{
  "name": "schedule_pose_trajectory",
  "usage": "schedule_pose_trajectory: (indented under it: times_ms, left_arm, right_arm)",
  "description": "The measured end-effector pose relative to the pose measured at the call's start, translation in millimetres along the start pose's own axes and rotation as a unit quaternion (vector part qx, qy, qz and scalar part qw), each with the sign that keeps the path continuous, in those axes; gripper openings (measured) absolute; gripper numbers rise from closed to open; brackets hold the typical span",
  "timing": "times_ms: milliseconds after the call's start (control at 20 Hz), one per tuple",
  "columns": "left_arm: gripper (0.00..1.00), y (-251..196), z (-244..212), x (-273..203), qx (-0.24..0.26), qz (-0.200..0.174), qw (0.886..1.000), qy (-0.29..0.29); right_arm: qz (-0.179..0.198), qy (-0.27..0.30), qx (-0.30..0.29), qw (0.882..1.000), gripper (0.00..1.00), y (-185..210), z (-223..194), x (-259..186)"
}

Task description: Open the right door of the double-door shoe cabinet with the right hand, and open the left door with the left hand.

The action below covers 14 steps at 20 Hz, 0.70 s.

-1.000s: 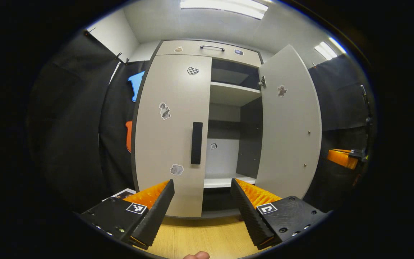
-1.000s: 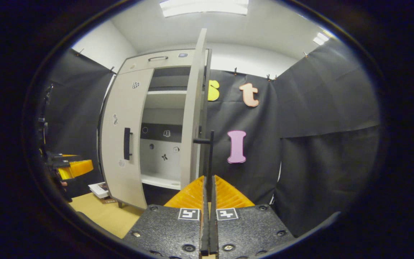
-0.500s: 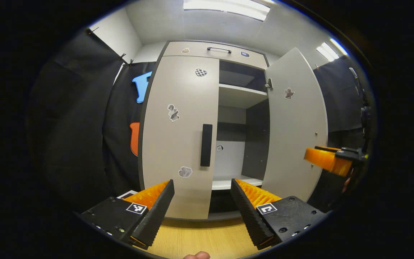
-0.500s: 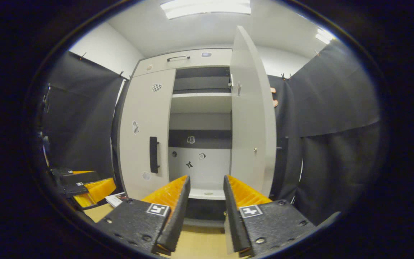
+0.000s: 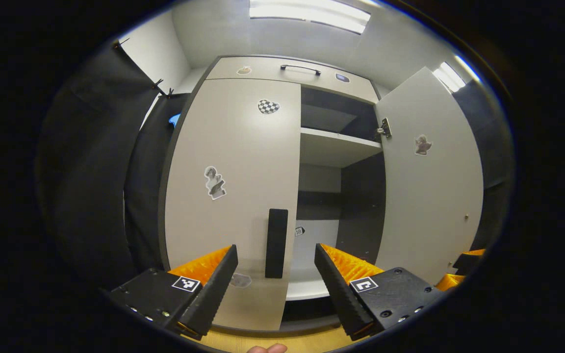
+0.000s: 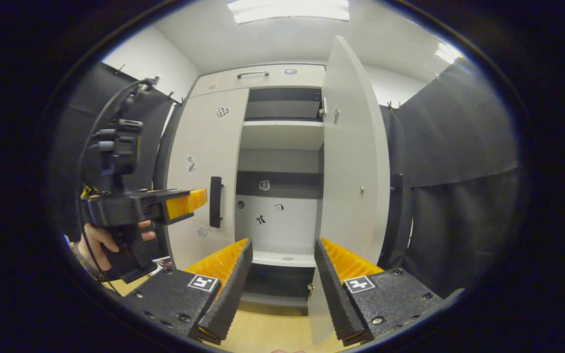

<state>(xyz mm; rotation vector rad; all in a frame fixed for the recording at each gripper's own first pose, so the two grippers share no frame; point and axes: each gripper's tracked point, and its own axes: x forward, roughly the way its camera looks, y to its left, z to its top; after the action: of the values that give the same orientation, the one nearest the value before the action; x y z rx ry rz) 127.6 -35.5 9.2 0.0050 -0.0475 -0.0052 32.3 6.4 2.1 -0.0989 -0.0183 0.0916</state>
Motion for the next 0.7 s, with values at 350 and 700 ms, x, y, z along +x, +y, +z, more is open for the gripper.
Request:
schedule_pose_trajectory:
  times_ms: [350, 700]
  left_arm:
    - [0.95, -11, -30, 75, 0.026, 0.020, 0.999, 0.037]
    - [0.94, 0, -48, 99, 0.037, 0.051, 0.997, 0.051]
  right_arm:
    - [-0.018, 0.004, 0.008, 1.000, 0.80, -24, -4, -4]
    - [-0.010, 0.015, 0.014, 1.000, 0.80, -26, -14, 4]
